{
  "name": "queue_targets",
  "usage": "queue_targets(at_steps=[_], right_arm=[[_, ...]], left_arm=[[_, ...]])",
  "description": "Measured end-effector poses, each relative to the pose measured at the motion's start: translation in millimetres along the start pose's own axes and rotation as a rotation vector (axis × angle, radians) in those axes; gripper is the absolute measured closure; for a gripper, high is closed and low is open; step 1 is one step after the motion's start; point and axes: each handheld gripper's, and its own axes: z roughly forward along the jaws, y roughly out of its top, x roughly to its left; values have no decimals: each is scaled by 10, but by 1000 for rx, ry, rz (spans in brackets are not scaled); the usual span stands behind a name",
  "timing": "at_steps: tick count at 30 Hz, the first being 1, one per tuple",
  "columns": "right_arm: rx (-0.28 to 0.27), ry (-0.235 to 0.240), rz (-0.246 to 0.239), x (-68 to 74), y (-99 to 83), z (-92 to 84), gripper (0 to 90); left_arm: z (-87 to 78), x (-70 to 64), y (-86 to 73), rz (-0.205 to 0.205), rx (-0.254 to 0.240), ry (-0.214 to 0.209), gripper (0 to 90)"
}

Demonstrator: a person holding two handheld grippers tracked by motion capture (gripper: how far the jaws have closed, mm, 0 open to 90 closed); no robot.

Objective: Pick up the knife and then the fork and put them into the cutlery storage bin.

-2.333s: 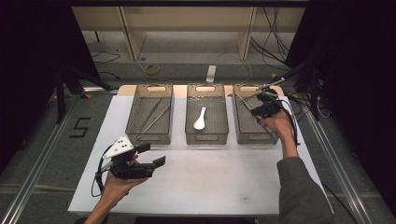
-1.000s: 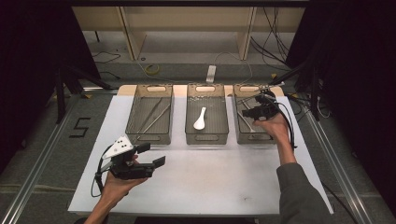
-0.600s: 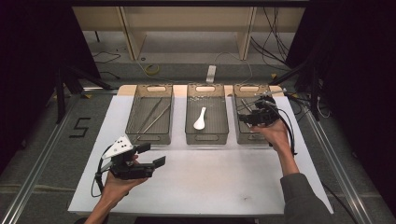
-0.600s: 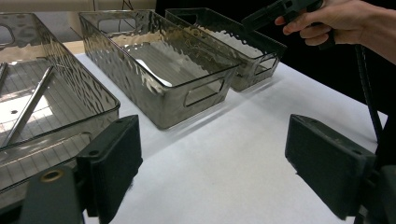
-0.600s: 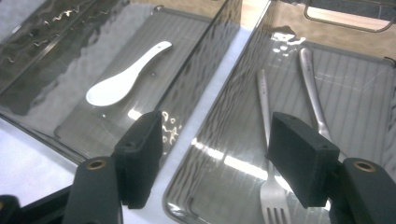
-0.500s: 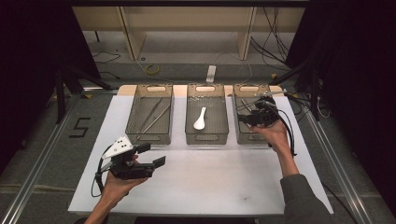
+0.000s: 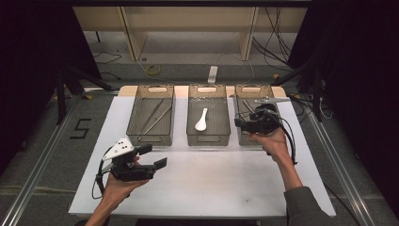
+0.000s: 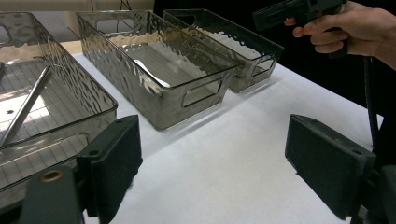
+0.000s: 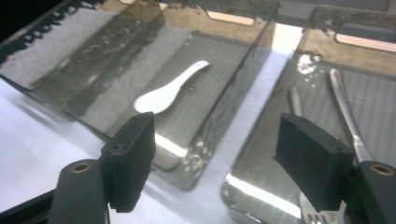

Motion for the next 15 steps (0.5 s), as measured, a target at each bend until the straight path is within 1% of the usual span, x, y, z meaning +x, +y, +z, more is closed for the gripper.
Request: queue_targets(at_steps=[3, 5, 8, 9, 15], right_arm=[[-20, 13, -17, 58, -31, -25, 285], [-25, 18, -16, 79, -47, -29, 273], [-49, 28, -26, 127, -64, -51, 263], [-62, 35, -29, 143, -73, -62, 261], [-93, 72, -45, 257, -166, -126, 245]], left_arm=[[6, 2, -3, -4, -1, 0, 178], [3, 2, -2, -2, -1, -1, 178], [1, 4, -3, -5, -3, -3, 176], [1, 4, -3, -6, -3, -3, 176], [3, -1, -5, -9, -3, 1, 172]])
